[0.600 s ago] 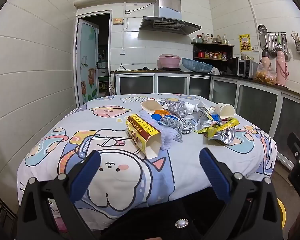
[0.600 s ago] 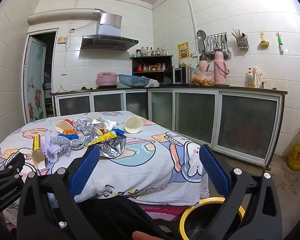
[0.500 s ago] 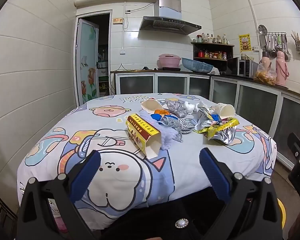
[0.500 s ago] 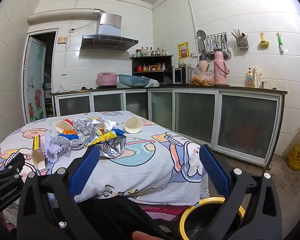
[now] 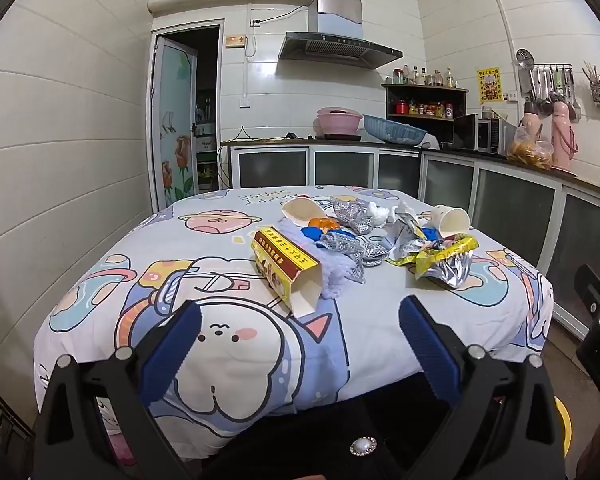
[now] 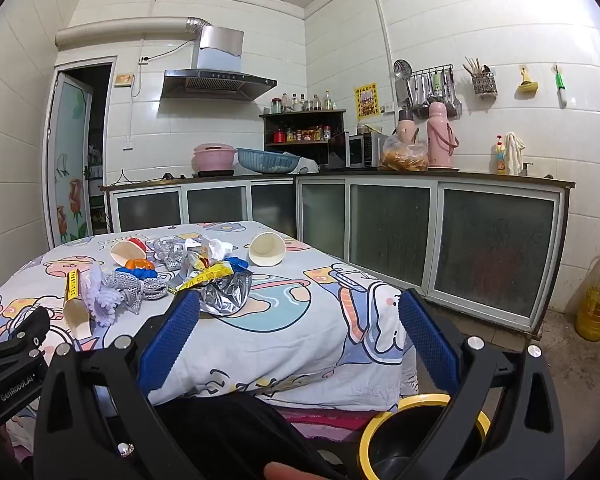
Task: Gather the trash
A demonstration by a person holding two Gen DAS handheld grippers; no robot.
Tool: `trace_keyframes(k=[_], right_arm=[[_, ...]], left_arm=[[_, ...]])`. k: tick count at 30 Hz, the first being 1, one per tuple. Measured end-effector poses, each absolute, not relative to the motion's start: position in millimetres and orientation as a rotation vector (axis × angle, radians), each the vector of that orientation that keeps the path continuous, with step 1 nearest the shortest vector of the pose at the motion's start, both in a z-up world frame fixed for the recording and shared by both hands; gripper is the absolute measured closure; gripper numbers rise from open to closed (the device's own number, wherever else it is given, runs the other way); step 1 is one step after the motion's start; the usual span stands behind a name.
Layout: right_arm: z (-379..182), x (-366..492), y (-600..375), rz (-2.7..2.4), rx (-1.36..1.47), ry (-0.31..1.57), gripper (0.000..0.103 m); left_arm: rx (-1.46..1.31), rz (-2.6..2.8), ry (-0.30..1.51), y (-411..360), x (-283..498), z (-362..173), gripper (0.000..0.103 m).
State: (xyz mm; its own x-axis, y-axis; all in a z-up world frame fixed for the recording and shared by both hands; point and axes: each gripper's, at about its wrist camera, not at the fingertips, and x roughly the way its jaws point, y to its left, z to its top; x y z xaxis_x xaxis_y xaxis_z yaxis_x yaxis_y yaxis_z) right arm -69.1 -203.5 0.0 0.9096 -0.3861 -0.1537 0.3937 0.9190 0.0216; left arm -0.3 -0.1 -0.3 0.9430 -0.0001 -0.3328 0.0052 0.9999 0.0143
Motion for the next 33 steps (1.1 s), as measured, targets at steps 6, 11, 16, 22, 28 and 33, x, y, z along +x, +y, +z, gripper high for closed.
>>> trace_keyframes(k=[6, 11, 16, 22, 28, 33], right_arm=[[-0.1, -68.8, -203.2, -0.403, 0.052, 0.148, 0.008], [-0.2, -68.4, -203.2, -0.403, 0.053, 0.149, 0.008], [-0.2, -68.0, -203.1, -0.403, 0.053, 0.149, 0.008], [-0.2, -67.4, -203.0, -0.403, 0.053, 0.15, 0.008], [-0.2, -67.4, -202.9, -0.403, 0.054, 0.152, 0.008], [-0.1, -67.2, -203.2, -0.404, 0.054, 0.152, 0.008]], left_arm=[[0.014, -0.002, 0.34, -0.1, -0.2, -0.3, 0.008], [0.014, 0.0, 0.341, -2.7, -4.1, -5.1, 0.008], [0.012, -0.001, 0.34, -1.6, -2.2, -5.4, 0.008], [0.012, -0.001, 0.341, -2.0, -2.9, -5.9, 0.008], [0.011, -0.003, 0.342, -2.0, -2.4, -5.3, 0.008], [0.011, -0.002, 0.342, -2.8, -3.1, -3.0, 0.008]])
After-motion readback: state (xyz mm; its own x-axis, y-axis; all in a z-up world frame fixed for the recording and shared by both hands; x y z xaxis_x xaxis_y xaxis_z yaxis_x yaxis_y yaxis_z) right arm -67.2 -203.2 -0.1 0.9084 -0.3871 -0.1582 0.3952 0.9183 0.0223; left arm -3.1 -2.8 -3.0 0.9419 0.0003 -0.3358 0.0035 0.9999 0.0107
